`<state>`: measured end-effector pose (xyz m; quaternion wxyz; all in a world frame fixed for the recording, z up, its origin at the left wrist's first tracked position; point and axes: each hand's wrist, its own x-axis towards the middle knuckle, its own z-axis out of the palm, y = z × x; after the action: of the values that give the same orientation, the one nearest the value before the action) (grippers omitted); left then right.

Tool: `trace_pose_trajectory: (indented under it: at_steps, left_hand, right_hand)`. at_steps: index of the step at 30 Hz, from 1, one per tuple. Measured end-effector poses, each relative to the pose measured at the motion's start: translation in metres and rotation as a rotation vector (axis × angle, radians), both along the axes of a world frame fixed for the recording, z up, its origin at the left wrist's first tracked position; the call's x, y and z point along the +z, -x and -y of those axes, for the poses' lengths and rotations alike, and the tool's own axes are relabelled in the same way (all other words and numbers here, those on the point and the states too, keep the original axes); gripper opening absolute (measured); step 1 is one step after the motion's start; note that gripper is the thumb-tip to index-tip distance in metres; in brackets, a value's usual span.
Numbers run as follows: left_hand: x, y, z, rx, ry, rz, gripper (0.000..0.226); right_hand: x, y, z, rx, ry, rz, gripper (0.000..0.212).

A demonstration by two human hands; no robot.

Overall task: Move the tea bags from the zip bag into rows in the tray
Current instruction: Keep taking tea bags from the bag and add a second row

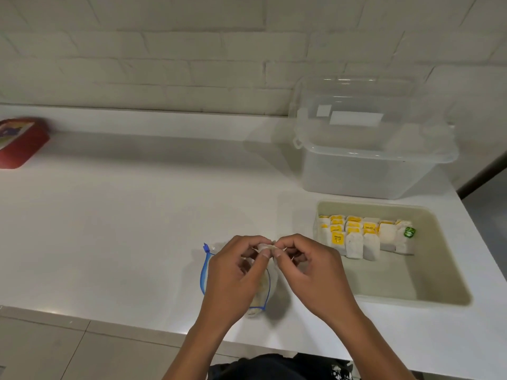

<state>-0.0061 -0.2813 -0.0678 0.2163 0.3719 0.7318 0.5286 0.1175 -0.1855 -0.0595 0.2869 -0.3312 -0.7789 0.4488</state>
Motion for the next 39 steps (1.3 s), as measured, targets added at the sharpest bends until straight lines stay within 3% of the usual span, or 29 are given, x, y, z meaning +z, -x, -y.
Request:
trace_pose_trajectory:
  at_steps: [7, 13, 19, 25, 28, 31, 34, 39]
  left_hand:
    - [0.007, -0.02, -0.039, -0.021, -0.023, -0.034, 0.023]
    - [0.012, -0.043, -0.073, -0.071, 0.009, 0.017, 0.032]
    - [0.018, -0.07, -0.096, -0.16, 0.011, 0.148, 0.036]
    - [0.015, -0.093, -0.12, -0.198, -0.017, 0.25, 0.02]
    - [0.001, -0.097, -0.13, -0.233, 0.076, 0.076, 0.013]
    - [-0.011, -0.095, -0.14, -0.315, 0.174, -0.088, 0.015]
    - [-0.014, -0.094, -0.146, -0.377, 0.202, -0.149, 0.013]
    - [-0.015, -0.098, -0.156, -0.442, 0.175, -0.241, 0.014]
  right_hand:
    - [0.004, -0.036, -0.029, -0.08, -0.041, -0.068, 0.017]
    - [0.0, -0.067, -0.056, -0.172, 0.141, -0.204, 0.014]
    - [-0.009, -0.094, -0.086, -0.253, 0.233, -0.259, 0.029]
    - [-0.021, -0.121, -0.111, -0.179, 0.428, -0.212, 0.037]
    - [-0.026, -0.131, -0.119, -0.199, 0.44, -0.196, 0.046]
    - [-0.03, -0.137, -0.128, -0.225, 0.452, -0.154, 0.037]
    - [-0.028, -0.137, -0.134, -0.242, 0.383, -0.089, 0.016]
    - [-0.024, -0.132, -0.13, -0.186, 0.215, 0.027, 0.017]
